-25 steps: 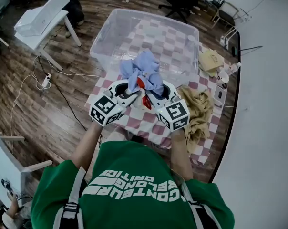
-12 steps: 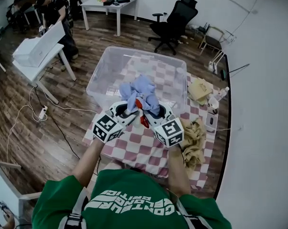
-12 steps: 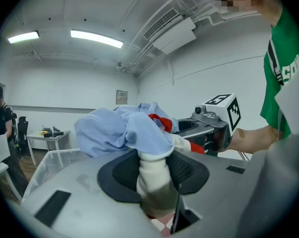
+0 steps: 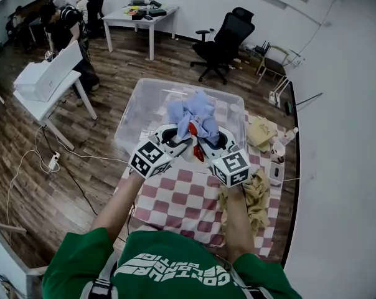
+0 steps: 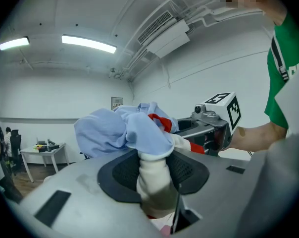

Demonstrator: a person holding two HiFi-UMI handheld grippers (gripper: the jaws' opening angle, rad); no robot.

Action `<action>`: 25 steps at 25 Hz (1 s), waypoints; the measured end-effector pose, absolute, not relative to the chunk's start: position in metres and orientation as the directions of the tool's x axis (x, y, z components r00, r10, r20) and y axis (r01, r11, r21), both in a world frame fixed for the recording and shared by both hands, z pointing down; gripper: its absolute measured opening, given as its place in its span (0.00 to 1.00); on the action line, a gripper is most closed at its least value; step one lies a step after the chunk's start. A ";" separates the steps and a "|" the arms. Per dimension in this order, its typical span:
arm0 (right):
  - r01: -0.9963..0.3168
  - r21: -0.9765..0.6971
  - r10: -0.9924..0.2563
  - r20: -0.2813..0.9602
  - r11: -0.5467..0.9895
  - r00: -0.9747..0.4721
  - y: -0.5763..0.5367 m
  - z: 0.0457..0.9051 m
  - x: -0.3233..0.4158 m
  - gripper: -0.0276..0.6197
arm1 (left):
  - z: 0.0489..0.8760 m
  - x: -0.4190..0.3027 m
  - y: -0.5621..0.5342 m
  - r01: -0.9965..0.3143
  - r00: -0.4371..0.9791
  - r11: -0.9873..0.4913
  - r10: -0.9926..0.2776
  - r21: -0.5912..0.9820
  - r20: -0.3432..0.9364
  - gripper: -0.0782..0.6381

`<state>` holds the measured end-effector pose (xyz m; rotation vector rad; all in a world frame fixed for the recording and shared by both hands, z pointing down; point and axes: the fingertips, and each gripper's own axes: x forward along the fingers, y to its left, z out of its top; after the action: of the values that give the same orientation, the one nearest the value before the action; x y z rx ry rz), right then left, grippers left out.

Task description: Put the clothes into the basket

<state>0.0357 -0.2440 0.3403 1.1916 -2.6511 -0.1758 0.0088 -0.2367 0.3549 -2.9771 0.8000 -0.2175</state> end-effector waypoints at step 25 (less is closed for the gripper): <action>-0.690 0.172 -0.703 0.310 0.703 -0.640 -0.417 0.403 -0.022 0.28 | 0.418 -0.046 -0.408 -0.509 0.844 -0.860 -0.492 0.030 0.214 0.30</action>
<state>-0.0223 -0.4171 0.4030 1.0875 -2.5594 -0.0541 -0.0461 -0.4075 0.4181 -3.0981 0.8434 -0.3228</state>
